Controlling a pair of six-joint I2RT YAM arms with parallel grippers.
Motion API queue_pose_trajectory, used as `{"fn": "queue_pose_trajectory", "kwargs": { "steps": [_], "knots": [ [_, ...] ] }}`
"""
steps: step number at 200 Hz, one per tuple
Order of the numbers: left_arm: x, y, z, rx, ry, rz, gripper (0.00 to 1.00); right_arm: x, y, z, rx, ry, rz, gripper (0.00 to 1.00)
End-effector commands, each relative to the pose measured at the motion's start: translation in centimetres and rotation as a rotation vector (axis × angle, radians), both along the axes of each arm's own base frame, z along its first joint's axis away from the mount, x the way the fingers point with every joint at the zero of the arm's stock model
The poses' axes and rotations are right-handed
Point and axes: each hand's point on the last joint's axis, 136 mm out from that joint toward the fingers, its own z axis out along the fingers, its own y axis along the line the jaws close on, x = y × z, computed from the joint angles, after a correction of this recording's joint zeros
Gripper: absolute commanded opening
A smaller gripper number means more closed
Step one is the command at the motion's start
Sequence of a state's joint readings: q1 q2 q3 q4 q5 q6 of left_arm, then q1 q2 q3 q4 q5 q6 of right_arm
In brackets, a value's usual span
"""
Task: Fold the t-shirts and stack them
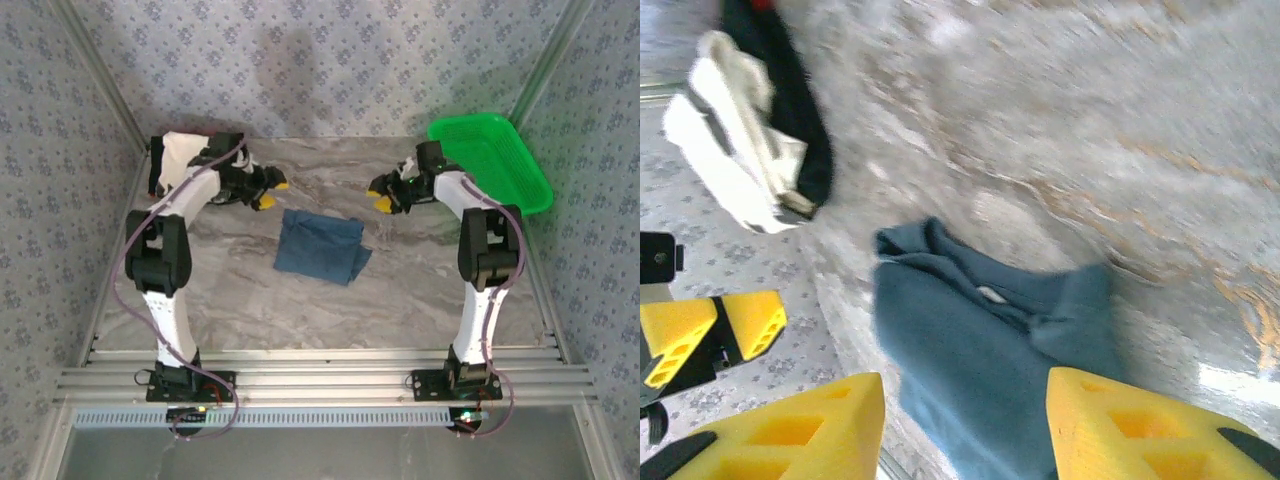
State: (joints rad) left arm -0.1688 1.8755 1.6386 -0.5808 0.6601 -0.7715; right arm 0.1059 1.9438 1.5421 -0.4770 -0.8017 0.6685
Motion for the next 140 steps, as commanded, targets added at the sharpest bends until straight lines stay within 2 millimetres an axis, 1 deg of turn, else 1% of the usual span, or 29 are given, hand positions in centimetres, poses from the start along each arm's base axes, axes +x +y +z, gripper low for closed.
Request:
{"fn": "queue_pose_trajectory", "kwargs": {
  "steps": [1,2,7,9,11,16,21,33,42,53,68,78,96,108,117,129,140],
  "knots": [
    [-3.8,1.0,2.9,0.032,-0.049,-0.028,0.63,-4.4,1.8,2.9,0.025,-0.04,0.075,0.44],
    [-3.9,1.0,2.9,0.032,-0.051,-0.029,0.62,-4.6,1.9,3.1,0.026,-0.044,0.076,0.44],
    [-4.9,1.0,2.1,0.034,-0.034,-0.034,0.61,-5.5,2.4,2.4,0.029,-0.03,0.08,0.4],
    [-5.3,0.9,1.8,0.032,-0.026,-0.038,0.61,-5.6,2.5,2.4,0.03,-0.031,0.081,0.39],
    [-5.6,0.7,1.6,0.029,-0.024,-0.04,0.6,-6.2,2.7,2.0,0.031,-0.021,0.081,0.36],
    [-6.3,0.4,0.9,0.021,-0.016,-0.05,0.59,-6.9,3.2,1.5,0.034,-0.003,0.088,0.32],
    [-7.0,0.0,0.0,0.016,-0.005,-0.061,0.58,-7.8,3.9,0.6,0.035,0.023,0.099,0.28],
    [-8.3,-0.7,-2.1,0.023,0.016,-0.072,0.55,-8.7,5.1,-1.2,0.027,0.055,0.123,0.22],
    [-8.6,-1.4,-3.2,0.007,0.015,-0.075,0.54,-9.0,5.9,-2.7,0.021,0.081,0.14,0.19],
    [-8.7,-2.2,-4.4,-0.006,0.017,-0.083,0.52,-8.7,6.5,-4.1,0.015,0.099,0.157,0.16],
    [-7.9,-3.0,-5.7,0.02,0.012,-0.096,0.51,-7.7,6.5,-5.8,-0.022,0.115,0.149,0.14],
    [-7.2,-3.3,-6.5,0.05,0.013,-0.107,0.54,-7.0,6.7,-6.2,-0.021,0.115,0.153,0.14],
    [-5.8,-3.3,-7.5,0.103,0.017,-0.12,0.59,-6.3,7.4,-5.6,-0.02,0.094,0.177,0.21],
    [-4.9,-3.1,-8.0,0.146,0.025,-0.121,0.6,-6.6,7.7,-5.2,-0.031,0.094,0.194,0.25],
    [-4.5,-3.0,-8.6,0.185,0.037,-0.135,0.61,-6.9,7.5,-5.1,-0.048,0.098,0.199,0.29],
    [-3.7,-3.4,-9.0,0.217,0.022,-0.164,0.61,-7.3,7.0,-5.2,-0.066,0.11,0.192,0.33],
    [-3.1,-4.0,-9.4,0.225,0.009,-0.184,0.61,-7.5,6.5,-5.7,-0.088,0.1,0.201,0.34]
  ]
}}
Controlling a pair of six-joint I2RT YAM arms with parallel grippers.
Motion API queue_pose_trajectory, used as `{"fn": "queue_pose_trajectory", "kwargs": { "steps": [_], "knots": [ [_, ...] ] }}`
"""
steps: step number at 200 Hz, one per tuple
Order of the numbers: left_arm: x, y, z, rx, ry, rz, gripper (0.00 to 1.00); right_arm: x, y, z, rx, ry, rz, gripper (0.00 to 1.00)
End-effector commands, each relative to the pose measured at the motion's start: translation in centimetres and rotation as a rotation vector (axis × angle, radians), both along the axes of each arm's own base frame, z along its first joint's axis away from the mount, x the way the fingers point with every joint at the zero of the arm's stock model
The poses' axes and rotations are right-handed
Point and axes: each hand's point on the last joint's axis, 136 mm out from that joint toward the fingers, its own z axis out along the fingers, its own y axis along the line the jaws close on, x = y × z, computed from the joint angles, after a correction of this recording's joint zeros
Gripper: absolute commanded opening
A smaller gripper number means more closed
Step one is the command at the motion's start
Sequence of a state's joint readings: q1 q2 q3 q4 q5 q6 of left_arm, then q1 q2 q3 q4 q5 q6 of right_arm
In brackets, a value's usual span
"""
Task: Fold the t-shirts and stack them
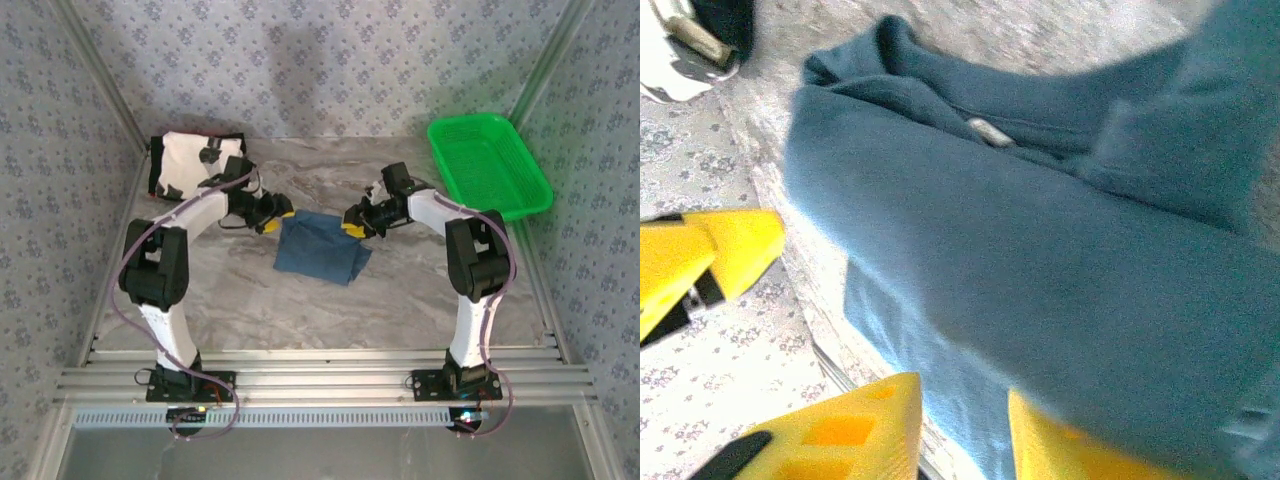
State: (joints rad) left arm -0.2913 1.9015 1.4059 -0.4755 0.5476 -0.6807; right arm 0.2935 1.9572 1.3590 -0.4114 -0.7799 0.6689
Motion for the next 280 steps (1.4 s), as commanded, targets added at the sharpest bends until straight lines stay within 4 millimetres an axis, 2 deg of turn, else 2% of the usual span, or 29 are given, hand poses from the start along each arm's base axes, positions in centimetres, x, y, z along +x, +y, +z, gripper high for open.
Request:
{"fn": "queue_pose_trajectory", "kwargs": {
  "steps": [1,39,102,158,187,204,232,260,280],
  "knots": [
    [1.3,-0.7,0.1,0.064,-0.059,-0.071,0.61,-0.7,-0.8,0.8,-0.041,-0.028,0.029,0.34],
    [2.6,-2.5,-1.9,0.102,-0.039,-0.165,0.59,0.0,-2.3,-0.3,-0.062,-0.013,0.01,0.34],
    [4.1,-3.6,-4.9,0.204,-0.013,-0.244,0.58,0.8,-2.2,-0.7,-0.057,-0.014,0.018,0.34],
    [4.0,-5.7,-4.8,0.176,-0.035,-0.311,0.52,0.6,-2.3,-1.7,-0.066,0.01,0.023,0.34],
    [3.5,-5.6,-4.9,0.185,-0.027,-0.334,0.38,0.7,-2.2,-1.9,-0.064,0.014,0.019,0.33],
    [3.3,-5.7,-4.4,0.172,-0.037,-0.348,0.25,0.9,-2.2,-2.0,-0.064,0.016,0.017,0.32],
    [3.3,-5.1,-2.1,0.17,-0.08,-0.344,0.0,1.0,-2.2,-1.8,-0.068,0.009,0.015,0.32],
    [4.2,-2.4,1.0,0.177,-0.13,-0.255,0.0,1.6,-2.2,-1.7,-0.073,-0.006,0.006,0.32],
    [4.6,-1.0,2.0,0.179,-0.148,-0.215,0.0,2.3,-2.1,-2.0,-0.082,-0.006,-0.005,0.32]
  ]
}}
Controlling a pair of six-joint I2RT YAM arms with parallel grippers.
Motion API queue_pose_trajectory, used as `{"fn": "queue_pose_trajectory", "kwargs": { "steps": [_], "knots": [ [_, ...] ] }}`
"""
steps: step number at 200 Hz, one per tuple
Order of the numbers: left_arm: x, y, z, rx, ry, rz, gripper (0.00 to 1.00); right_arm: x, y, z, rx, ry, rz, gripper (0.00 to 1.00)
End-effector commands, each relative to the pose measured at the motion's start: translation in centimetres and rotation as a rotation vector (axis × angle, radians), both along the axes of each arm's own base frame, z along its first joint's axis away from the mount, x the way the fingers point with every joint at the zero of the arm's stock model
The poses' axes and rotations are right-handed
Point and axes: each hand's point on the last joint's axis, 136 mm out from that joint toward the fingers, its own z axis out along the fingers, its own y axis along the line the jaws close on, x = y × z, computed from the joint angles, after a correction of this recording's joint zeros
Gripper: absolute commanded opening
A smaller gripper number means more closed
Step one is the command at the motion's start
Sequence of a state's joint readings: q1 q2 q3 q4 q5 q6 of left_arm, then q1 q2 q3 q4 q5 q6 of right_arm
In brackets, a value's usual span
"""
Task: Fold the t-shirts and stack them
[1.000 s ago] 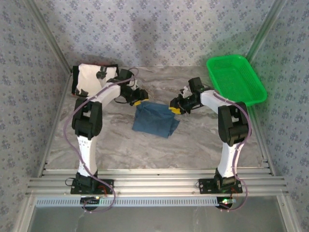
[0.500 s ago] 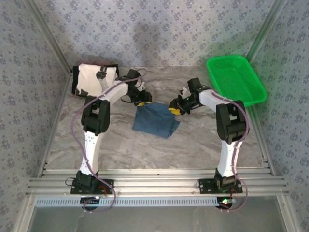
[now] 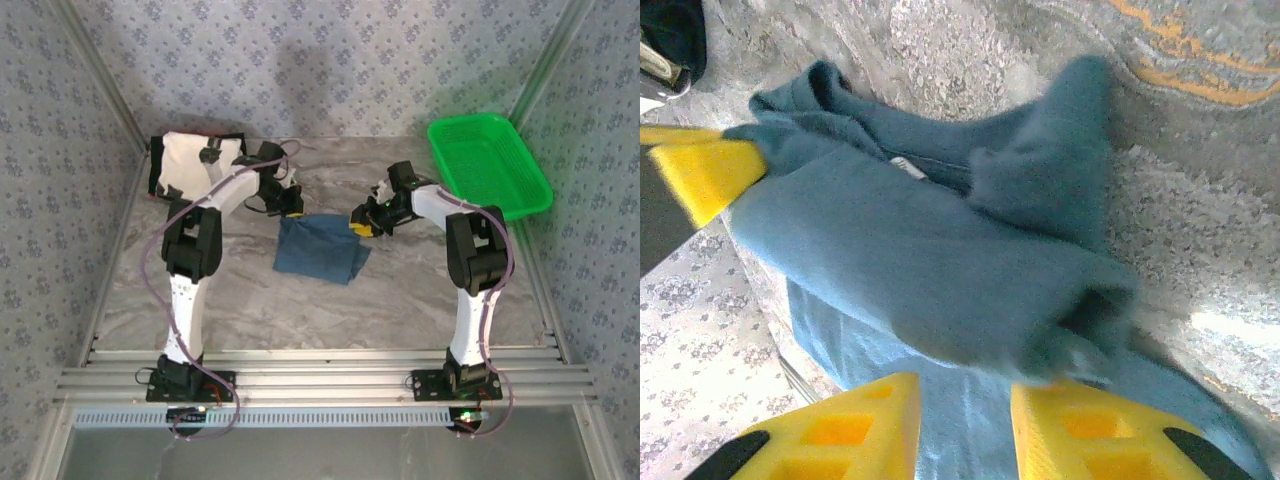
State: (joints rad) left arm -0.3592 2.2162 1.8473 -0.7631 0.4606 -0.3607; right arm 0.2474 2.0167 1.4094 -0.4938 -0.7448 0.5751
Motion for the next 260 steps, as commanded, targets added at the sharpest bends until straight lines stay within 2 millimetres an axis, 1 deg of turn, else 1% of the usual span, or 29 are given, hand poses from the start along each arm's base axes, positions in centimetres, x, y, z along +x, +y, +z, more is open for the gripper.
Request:
{"fn": "queue_pose_trajectory", "kwargs": {
  "steps": [1,28,55,75,77,82,110,133,146,163,188,208,222,230,241,247,258,260],
  "knots": [
    [1.1,2.3,4.9,-0.023,-0.095,0.062,0.0,1.2,0.2,0.0,-0.016,-0.017,-0.006,0.32],
    [1.2,2.9,4.9,-0.03,-0.088,0.08,0.0,2.5,0.7,-0.5,-0.015,-0.019,-0.019,0.32],
    [1.0,3.1,5.4,-0.054,-0.106,0.092,0.0,3.6,1.8,-0.1,0.011,-0.039,-0.015,0.32],
    [0.5,3.6,5.9,-0.07,-0.107,0.113,0.0,3.9,2.7,0.5,0.022,-0.052,0.002,0.32],
    [0.8,3.6,6.2,-0.078,-0.128,0.116,0.0,3.9,2.8,0.5,0.023,-0.053,0.003,0.32],
    [0.9,3.8,6.4,-0.083,-0.139,0.125,0.0,3.9,2.9,0.6,0.026,-0.054,0.007,0.32],
    [0.6,5.3,7.9,-0.133,-0.171,0.188,0.0,4.0,3.5,1.2,0.038,-0.069,0.019,0.32],
    [0.2,6.5,8.1,-0.142,-0.182,0.227,0.0,4.2,4.1,1.7,0.045,-0.083,0.029,0.32],
    [0.2,7.3,7.6,-0.142,-0.178,0.256,0.0,4.6,4.5,1.8,0.051,-0.088,0.035,0.33],
    [0.0,8.2,6.4,-0.14,-0.157,0.282,0.0,5.0,5.3,1.7,0.063,-0.072,0.035,0.33],
    [-0.5,9.1,3.5,-0.114,-0.11,0.301,0.0,5.3,7.1,1.8,0.083,-0.075,0.064,0.33],
    [-0.8,10.6,1.5,-0.088,-0.092,0.353,0.0,5.4,8.2,1.4,0.08,-0.069,0.071,0.33],
    [-0.5,11.3,0.3,-0.087,-0.074,0.381,0.0,5.6,8.9,1.2,0.08,-0.067,0.074,0.33],
    [-0.2,11.4,-0.5,-0.08,-0.058,0.378,0.0,5.7,9.2,0.8,0.078,-0.062,0.072,0.33],
    [0.4,11.3,-1.3,-0.071,-0.04,0.366,0.05,5.8,9.7,0.6,0.081,-0.057,0.073,0.33],
    [0.8,11.2,-1.7,-0.067,-0.031,0.358,0.1,5.9,9.9,0.6,0.082,-0.056,0.073,0.33],
    [1.7,11.3,-1.8,-0.06,-0.025,0.356,0.26,5.9,10.3,0.7,0.086,-0.062,0.075,0.33],
    [1.9,11.3,-1.8,-0.06,-0.025,0.356,0.31,5.9,10.4,0.8,0.088,-0.063,0.075,0.33]
  ]
}}
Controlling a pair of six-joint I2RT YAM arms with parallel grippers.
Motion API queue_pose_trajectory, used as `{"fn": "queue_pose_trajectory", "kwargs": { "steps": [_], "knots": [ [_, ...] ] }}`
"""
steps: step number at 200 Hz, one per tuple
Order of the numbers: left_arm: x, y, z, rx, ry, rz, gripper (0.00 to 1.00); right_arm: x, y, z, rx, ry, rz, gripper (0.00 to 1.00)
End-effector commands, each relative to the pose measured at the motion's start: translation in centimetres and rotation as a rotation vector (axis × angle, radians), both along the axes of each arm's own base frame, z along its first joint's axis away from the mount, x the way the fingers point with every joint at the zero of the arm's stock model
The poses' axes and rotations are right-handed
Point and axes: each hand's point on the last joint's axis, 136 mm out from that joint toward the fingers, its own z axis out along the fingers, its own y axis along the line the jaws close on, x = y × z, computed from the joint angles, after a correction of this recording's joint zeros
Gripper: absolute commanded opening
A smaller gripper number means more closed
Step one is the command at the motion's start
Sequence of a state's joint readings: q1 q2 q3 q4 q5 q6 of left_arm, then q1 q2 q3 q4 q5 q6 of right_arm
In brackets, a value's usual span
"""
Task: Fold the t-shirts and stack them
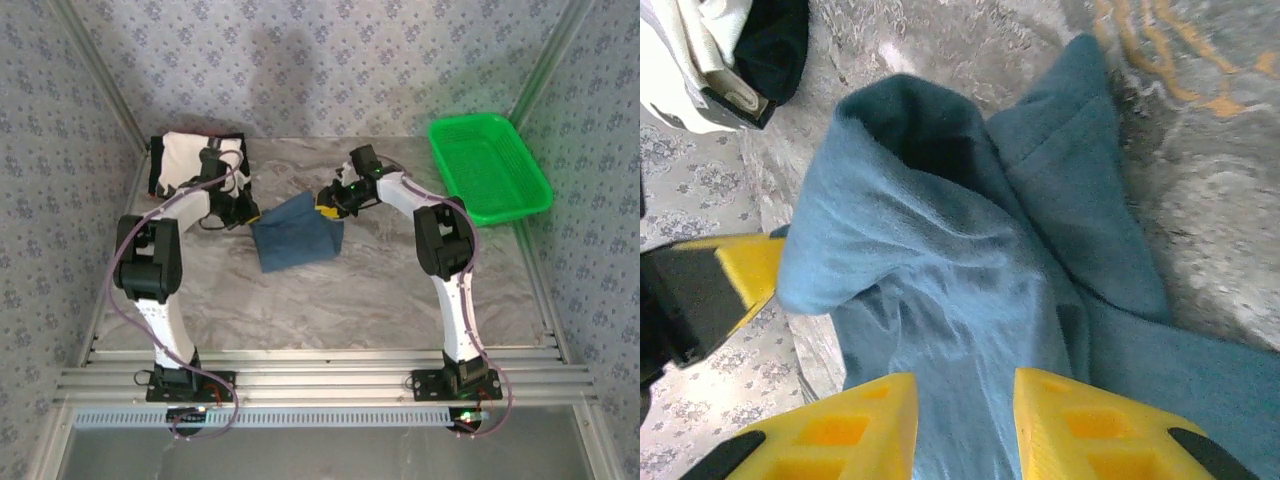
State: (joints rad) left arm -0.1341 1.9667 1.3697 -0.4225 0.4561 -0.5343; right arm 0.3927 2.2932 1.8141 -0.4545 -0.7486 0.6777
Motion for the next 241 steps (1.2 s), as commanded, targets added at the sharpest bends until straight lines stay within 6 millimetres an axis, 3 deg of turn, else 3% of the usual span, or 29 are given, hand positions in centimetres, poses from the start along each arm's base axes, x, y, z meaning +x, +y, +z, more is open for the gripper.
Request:
{"fn": "queue_pose_trajectory", "kwargs": {
  "steps": [1,7,16,33,51,71,91,98,110,121,147,183,217,230,241],
  "knots": [
    [2.2,0.0,-0.5,0.006,-0.003,-0.013,0.33,0.4,0.9,0.2,0.021,0.019,-0.005,0.33],
    [2.6,0.0,-0.3,0.006,-0.003,-0.01,0.42,0.4,1.1,0.3,0.025,0.018,-0.005,0.33],
    [3.2,0.4,0.7,0.018,-0.017,0.002,0.49,0.3,1.5,0.6,0.035,0.014,-0.002,0.33],
    [3.7,1.9,3.8,0.061,-0.078,0.068,0.57,0.3,2.3,1.4,0.058,0.002,0.005,0.33],
    [2.8,3.5,7.2,0.099,-0.11,0.156,0.6,1.2,2.6,1.6,0.067,0.0,-0.012,0.33],
    [0.8,2.0,10.0,0.053,-0.152,0.145,0.65,3.0,3.0,1.1,0.105,0.008,-0.061,0.31],
    [-0.9,-0.1,10.9,-0.044,-0.161,0.13,0.62,4.8,3.6,0.9,0.147,-0.003,-0.093,0.29],
    [-1.3,-0.7,10.7,-0.088,-0.155,0.134,0.54,5.4,3.8,0.6,0.158,0.001,-0.106,0.29],
    [-1.6,-1.9,10.2,-0.144,-0.148,0.122,0.31,6.3,4.2,0.2,0.18,0.007,-0.123,0.28],
    [-1.8,-2.9,9.3,-0.166,-0.127,0.104,0.15,7.1,4.4,-0.2,0.189,0.009,-0.138,0.28],
    [-1.5,-5.1,6.1,-0.207,-0.066,0.052,0.05,8.5,4.5,-1.5,0.19,0.012,-0.184,0.26],
    [0.7,-3.7,1.6,-0.08,-0.013,0.107,0.06,8.8,4.5,-2.8,0.174,0.012,-0.211,0.26],
    [2.7,-2.0,-1.2,-0.009,0.033,0.163,0.16,7.5,3.7,-1.7,0.16,-0.023,-0.198,0.28],
    [2.9,-1.6,-1.0,-0.009,0.025,0.172,0.2,7.0,2.9,-0.2,0.166,-0.051,-0.202,0.29],
    [3.1,-1.8,1.0,-0.048,-0.022,0.174,0.3,6.4,2.1,1.7,0.169,-0.09,-0.195,0.31]
  ]
}}
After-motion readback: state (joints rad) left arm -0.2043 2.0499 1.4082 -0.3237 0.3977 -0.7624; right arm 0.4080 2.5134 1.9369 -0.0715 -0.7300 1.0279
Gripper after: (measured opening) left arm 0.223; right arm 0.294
